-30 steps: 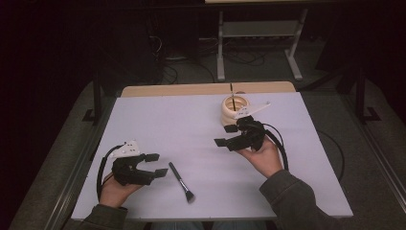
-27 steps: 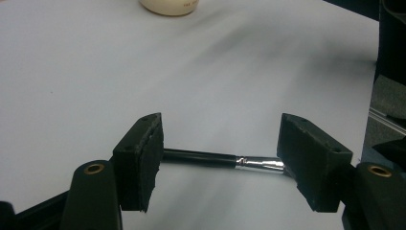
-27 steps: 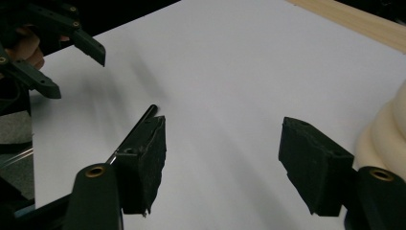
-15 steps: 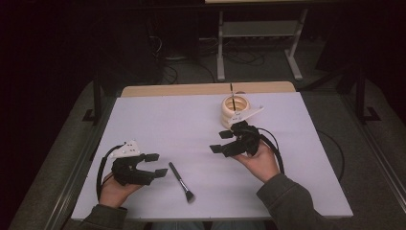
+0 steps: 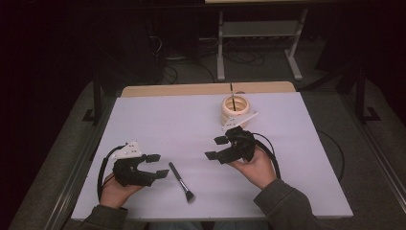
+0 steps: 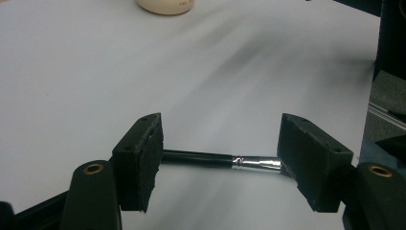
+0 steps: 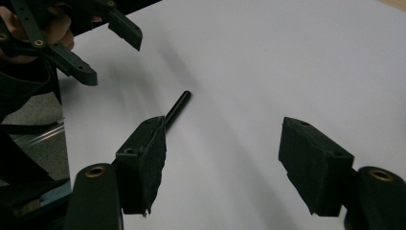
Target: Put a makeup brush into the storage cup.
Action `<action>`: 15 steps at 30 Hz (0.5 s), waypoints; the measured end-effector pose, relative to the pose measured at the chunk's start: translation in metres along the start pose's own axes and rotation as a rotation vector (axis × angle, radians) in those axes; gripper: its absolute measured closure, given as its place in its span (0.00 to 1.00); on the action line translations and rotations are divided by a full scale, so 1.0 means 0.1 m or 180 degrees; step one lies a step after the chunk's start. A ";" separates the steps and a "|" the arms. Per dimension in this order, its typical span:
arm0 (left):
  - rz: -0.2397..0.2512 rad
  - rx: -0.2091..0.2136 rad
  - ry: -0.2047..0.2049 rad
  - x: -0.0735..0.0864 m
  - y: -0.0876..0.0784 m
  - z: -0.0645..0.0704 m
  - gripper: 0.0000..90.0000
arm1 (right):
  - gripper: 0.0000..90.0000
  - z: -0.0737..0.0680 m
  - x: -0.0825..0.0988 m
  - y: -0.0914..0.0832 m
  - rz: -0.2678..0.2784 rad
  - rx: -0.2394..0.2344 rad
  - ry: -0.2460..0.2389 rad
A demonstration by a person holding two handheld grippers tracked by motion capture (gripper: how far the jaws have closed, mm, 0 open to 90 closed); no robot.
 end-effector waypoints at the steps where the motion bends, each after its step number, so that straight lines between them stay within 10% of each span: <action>1: -0.0005 -0.0004 0.0008 0.00 0.00 0.00 0.36 | 0.36 -0.02 0.00 0.00 -0.0010 -0.0002 -0.0002; 15: 0.0013 -0.0007 -0.0057 0.01 -0.02 -0.01 0.36 | 0.36 -0.12 -0.04 0.15 -0.0065 -0.0125 -0.0039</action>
Point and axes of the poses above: each handheld gripper's, and its own axes: y roughly forward along the jaws, x roughly out of its underside, z roughly to its right, the point moved 1 cm from there along y, roughly forward along the jaws, and after that the axes turned 11 degrees about -y, right-handed, at the moved point
